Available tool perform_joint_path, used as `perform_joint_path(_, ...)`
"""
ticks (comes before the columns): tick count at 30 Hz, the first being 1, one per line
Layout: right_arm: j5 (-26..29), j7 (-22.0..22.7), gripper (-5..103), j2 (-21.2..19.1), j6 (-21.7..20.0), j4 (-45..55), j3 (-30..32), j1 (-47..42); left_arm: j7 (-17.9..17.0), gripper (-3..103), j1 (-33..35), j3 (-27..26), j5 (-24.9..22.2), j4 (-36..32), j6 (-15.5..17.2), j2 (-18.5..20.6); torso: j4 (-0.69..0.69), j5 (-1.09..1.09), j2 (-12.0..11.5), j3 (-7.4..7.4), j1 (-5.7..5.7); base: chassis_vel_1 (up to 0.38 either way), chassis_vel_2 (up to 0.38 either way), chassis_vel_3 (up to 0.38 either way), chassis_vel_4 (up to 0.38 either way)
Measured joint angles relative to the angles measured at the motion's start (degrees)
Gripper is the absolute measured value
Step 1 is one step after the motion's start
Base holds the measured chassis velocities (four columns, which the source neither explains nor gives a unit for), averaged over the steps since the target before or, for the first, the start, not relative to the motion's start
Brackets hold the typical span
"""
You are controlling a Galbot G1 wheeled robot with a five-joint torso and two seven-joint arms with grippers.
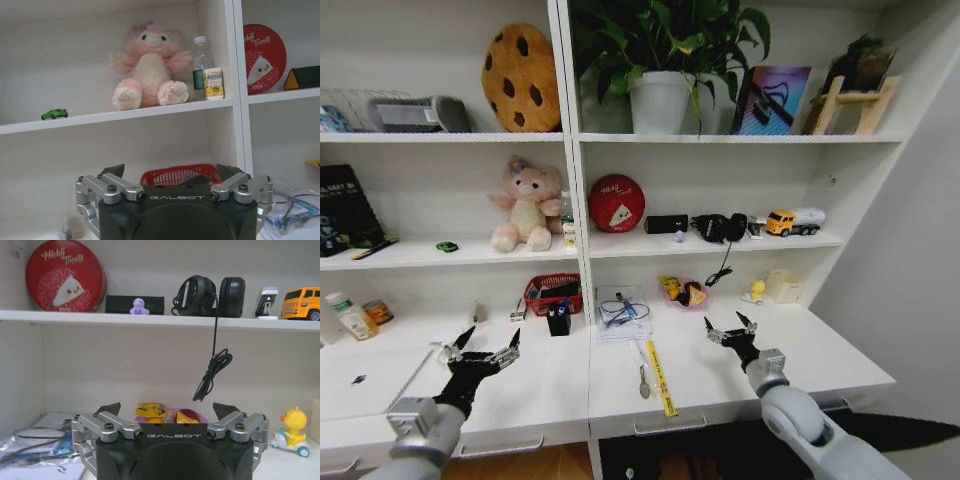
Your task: Organize the objects on the table.
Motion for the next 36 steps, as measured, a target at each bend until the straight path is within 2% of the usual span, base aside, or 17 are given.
perform_joint_path(1, 0.0, 0.0, 100, 0.0, 0.0, 0.0, 0.0, 0.0, 0.0, 100, 0.0, 0.0, 0.0, 0.0, 0.0, 0.0, 0.00, 0.00, 0.0, 0.00, 0.00, 0.000, 0.000, 0.000, 0.000)
perform_joint_path(4, -1.5, -1.1, 100, 2.2, 0.7, 6.2, 6.7, -9.8, 0.0, 100, 0.0, 0.0, 0.0, 0.0, 0.0, 0.0, -0.04, 0.00, 0.0, -0.01, 0.00, 0.000, 0.000, 0.000, 0.000)
perform_joint_path(7, -2.8, -2.2, 100, 3.1, 1.9, 7.4, 8.9, -12.7, 0.0, 100, 0.0, 0.0, 0.0, 0.0, 0.0, 0.0, -0.04, 0.02, 0.0, 0.00, 0.00, 0.000, 0.000, 0.000, 0.000)
perform_joint_path(10, -5.1, -8.5, 100, 5.6, 7.7, 7.8, 14.1, -17.1, 0.0, 100, 0.0, 0.0, 0.0, 0.0, 0.0, 0.0, -0.02, 0.01, 0.0, 0.00, 0.01, 0.000, 0.000, 0.000, 0.000)
perform_joint_path(11, -5.1, -8.5, 100, 5.6, 7.7, 7.8, 14.1, -17.1, 0.0, 100, 0.0, 0.0, 0.0, 0.0, 0.0, 0.0, -0.02, 0.01, 0.0, 0.00, 0.01, 0.000, 0.000, 0.000, 0.000)
perform_joint_path(13, -5.8, -16.1, 100, 8.0, 14.6, 5.3, 16.1, -18.3, 0.0, 100, 0.0, 0.0, 0.0, 0.0, 0.0, 0.0, -0.01, 0.00, 0.0, 0.00, 0.01, 0.000, 0.000, 0.000, 0.000)
perform_joint_path(14, -7.0, -18.0, 100, 9.1, 16.8, 4.1, 16.5, -18.9, 0.0, 100, 0.0, 0.0, 0.0, 0.0, 0.0, 0.0, 0.00, 0.04, 0.0, 0.01, 0.01, 0.000, 0.000, 0.000, 0.000)
perform_joint_path(15, -7.0, -18.0, 100, 9.1, 16.8, 4.1, 16.5, -18.9, 0.0, 100, 0.0, 0.0, 0.0, 0.0, 0.0, 0.0, 0.00, 0.04, 0.0, 0.01, 0.01, 0.000, 0.000, 0.000, 0.000)
perform_joint_path(17, -9.2, -21.0, 100, 11.7, 19.8, 3.0, 18.3, -21.7, 0.0, 100, 0.0, 0.0, 0.0, 0.0, 0.0, 0.0, -0.01, 0.03, 0.0, 0.01, 0.02, 0.000, 0.000, 0.000, 0.000)
perform_joint_path(24, -10.2, -21.1, 100, 16.9, 18.8, 6.2, 24.0, -27.8, 0.0, 100, 0.0, 0.0, 0.0, 0.0, 0.0, 0.0, -0.03, 0.01, 0.0, 0.00, 0.01, 0.000, 0.000, 0.000, 0.000)
perform_joint_path(27, -10.1, -19.3, 100, 18.6, 17.9, 7.5, 25.8, -29.3, 0.0, 100, 0.0, 0.0, 0.0, 0.0, 0.0, 0.0, -0.02, 0.00, 0.0, 0.01, 0.01, 0.000, 0.000, 0.000, 0.000)
perform_joint_path(31, -9.9, -16.9, 100, 19.2, 16.5, 8.8, 25.6, -29.2, 0.0, 100, 0.0, 0.0, 0.0, 0.0, 0.0, 0.0, -0.02, 0.01, 0.0, 0.01, 0.01, 0.000, 0.000, 0.000, 0.000)
perform_joint_path(36, -9.5, -13.4, 100, 18.8, 12.4, 12.4, 23.8, -28.2, 0.0, 100, 0.0, 0.0, 0.0, 0.0, 0.0, 0.0, 0.00, 0.00, 0.0, 0.01, 0.01, 0.000, 0.000, 0.000, 0.000)
